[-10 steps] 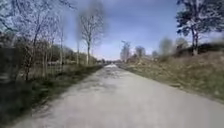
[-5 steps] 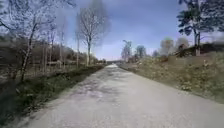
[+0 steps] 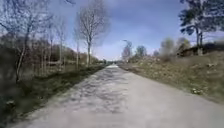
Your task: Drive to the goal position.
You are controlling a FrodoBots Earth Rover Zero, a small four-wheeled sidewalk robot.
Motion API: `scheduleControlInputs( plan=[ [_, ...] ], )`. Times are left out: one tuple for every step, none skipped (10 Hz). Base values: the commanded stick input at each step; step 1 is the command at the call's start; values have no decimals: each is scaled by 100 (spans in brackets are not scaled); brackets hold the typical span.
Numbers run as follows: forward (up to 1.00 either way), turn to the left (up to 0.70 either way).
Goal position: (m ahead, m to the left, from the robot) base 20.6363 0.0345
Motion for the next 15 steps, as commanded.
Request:
scheduleControlInputs(
  plan=[
    [85,0],
    [85,0],
    [85,0],
    [85,0],
    [85,0],
    [85,0],
    [85,0],
    [85,0],
    [85,0],
    [85,0],
    [85,0],
    [85,0],
    [85,0],
    [85,0],
    [85,0]
  ],
)
